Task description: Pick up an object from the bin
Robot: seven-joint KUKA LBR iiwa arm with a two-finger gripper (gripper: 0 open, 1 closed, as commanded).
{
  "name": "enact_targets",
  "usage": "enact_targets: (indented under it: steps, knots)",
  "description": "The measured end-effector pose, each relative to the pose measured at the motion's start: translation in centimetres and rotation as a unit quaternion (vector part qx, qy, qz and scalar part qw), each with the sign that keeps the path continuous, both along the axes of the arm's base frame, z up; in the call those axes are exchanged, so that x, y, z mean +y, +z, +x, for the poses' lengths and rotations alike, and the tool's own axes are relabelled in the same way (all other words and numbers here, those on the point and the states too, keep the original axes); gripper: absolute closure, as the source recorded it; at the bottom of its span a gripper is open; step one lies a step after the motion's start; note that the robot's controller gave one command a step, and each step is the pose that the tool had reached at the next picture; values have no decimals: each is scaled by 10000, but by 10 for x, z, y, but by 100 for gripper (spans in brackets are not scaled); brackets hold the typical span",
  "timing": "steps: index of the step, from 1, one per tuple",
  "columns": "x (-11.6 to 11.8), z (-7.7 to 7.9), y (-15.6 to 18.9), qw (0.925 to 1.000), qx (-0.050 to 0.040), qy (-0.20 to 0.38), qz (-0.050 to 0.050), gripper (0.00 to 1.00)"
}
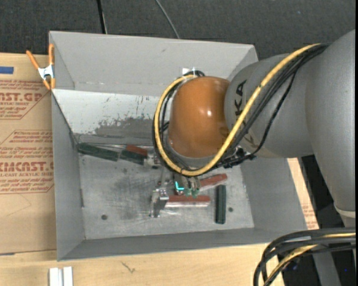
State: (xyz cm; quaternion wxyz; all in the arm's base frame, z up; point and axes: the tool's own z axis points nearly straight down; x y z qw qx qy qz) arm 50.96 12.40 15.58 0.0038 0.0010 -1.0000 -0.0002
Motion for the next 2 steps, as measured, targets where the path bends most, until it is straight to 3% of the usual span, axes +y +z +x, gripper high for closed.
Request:
enact_targets:
  steps: [1, 2]
  knots:
    - [-1, 2, 4, 10000, -39, -9, 5, 0]
    - [-68, 0, -64, 9986, -56, 533, 1, 0]
